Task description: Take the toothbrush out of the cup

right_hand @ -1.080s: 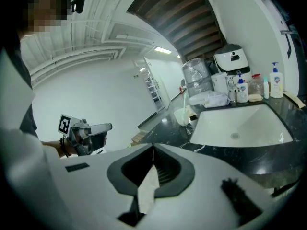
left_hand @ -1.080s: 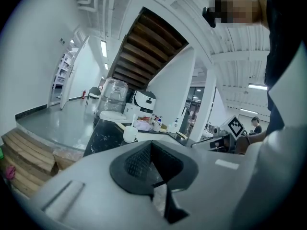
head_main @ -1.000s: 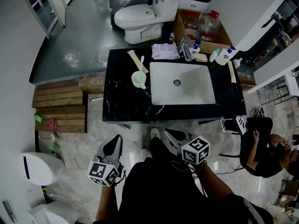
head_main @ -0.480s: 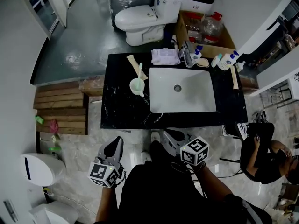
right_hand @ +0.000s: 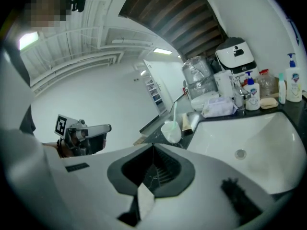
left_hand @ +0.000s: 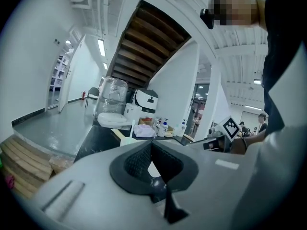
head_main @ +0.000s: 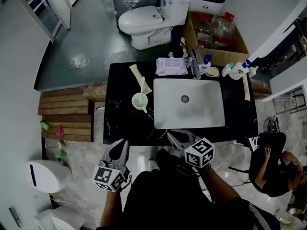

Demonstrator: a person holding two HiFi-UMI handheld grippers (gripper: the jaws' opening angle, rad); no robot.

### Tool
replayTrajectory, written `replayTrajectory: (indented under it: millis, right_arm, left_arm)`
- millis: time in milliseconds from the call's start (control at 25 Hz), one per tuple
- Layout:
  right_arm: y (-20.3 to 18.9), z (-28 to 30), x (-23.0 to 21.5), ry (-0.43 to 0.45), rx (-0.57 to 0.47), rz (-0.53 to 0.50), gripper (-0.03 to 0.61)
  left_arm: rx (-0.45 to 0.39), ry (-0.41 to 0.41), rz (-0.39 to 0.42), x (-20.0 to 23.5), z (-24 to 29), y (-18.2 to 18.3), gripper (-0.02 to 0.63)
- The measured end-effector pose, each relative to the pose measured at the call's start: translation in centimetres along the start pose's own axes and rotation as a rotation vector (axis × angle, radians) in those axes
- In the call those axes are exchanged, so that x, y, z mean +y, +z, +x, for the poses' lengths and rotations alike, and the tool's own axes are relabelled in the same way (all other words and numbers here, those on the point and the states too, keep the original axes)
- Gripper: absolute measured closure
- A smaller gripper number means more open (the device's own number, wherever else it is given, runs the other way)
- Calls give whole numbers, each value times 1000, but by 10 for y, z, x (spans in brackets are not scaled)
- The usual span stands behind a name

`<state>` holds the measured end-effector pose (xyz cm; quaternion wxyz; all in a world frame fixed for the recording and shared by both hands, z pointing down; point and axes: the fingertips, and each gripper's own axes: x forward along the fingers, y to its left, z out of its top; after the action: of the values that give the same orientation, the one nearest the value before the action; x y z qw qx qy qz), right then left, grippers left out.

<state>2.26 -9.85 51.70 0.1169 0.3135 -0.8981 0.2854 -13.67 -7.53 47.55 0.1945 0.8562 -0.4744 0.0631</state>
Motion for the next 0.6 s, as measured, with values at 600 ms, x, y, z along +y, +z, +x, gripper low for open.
replayTrajectory:
  millis: [600]
  right_arm:
    - [43,52,-50,100,33,-14,563]
  left_arm:
    - [14,91,-16,29,49,23,604]
